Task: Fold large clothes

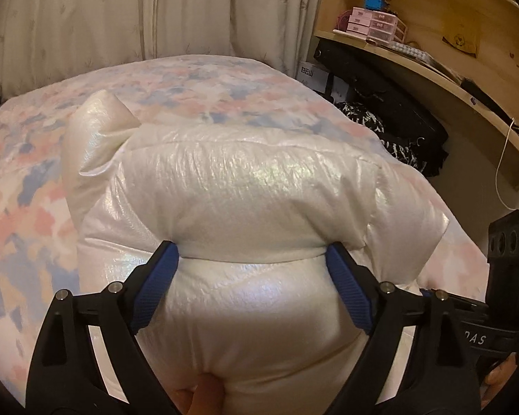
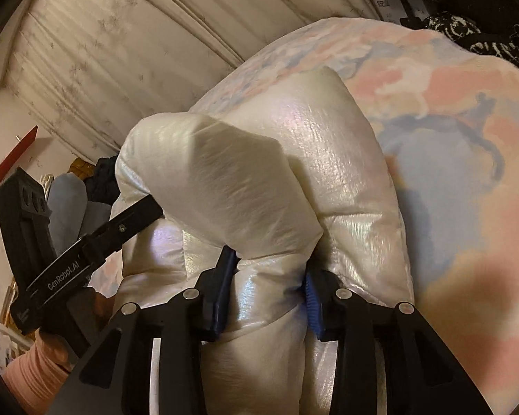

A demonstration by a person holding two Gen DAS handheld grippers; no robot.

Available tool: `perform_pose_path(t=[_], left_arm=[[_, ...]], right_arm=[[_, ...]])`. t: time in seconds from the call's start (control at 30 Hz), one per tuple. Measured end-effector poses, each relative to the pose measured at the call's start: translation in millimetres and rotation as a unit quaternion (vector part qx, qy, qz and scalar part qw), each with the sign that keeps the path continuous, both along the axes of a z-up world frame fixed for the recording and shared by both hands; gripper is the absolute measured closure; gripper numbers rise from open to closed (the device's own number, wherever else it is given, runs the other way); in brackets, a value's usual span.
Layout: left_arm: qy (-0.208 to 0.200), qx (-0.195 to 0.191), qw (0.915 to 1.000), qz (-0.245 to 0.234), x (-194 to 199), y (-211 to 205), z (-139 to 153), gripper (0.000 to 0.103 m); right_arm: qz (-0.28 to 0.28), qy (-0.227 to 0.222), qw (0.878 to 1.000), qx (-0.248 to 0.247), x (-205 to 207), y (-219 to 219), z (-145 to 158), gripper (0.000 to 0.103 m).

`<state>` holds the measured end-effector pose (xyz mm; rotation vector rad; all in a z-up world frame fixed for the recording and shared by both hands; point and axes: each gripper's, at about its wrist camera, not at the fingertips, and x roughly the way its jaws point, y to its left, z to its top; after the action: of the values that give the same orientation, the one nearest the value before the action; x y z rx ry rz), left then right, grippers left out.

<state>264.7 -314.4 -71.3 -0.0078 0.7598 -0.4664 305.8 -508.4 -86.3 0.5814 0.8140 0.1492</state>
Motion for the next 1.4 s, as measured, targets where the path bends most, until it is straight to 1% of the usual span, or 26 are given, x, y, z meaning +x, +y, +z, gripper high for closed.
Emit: perform_pose_path(t=[0.1,0.43,0.6,0.77,0.97,1.1,1.2,1.23,1.33,1.4], left_arm=[[0.004,-0.011,0.9999,0.002,5,1,-7,0.016],[0.004,-0.018,0.9997,0.018,16,-2,-24,0.014],[0.006,-0.020,0.9995,0.022,23,-2,-31,0.013],[0.004,-0.027,0.9993,0.025,22,-1,-36,0.013],[0.000,-0.040,0.9988,0.027,21,1,-42,0.013],[0.000,-0.039,0.9988,0.028,20,4,-44,0.012],[0.001,-0.024,0.9993,0.028,20,2,-44,0.012],[0.002,-0.021,0.9994,0.028,19,1,-43,0.012],[0.001,-0.015,0.9996,0.023,16,1,-39,0.011],[0.003,-0.014,0.9997,0.020,13,4,-34,0.012]], right_arm=[[0.000,-0.004,1.000,-0.003,3,0,-3,0.067],[0.004,-0.005,1.000,0.002,-1,1,-9,0.067],[0.004,-0.003,1.000,-0.001,5,4,-11,0.066],[0.004,-0.006,1.000,-0.004,7,6,-10,0.066],[0.002,-0.016,1.000,-0.003,1,7,-11,0.066],[0.002,-0.015,1.000,-0.005,-4,7,-13,0.066],[-0.002,-0.003,1.000,-0.016,-4,11,-9,0.066],[-0.003,0.004,1.000,-0.027,-4,13,-5,0.066],[-0.004,0.039,0.997,-0.065,-3,21,15,0.065],[-0.005,0.045,0.995,-0.092,-5,25,33,0.064]])
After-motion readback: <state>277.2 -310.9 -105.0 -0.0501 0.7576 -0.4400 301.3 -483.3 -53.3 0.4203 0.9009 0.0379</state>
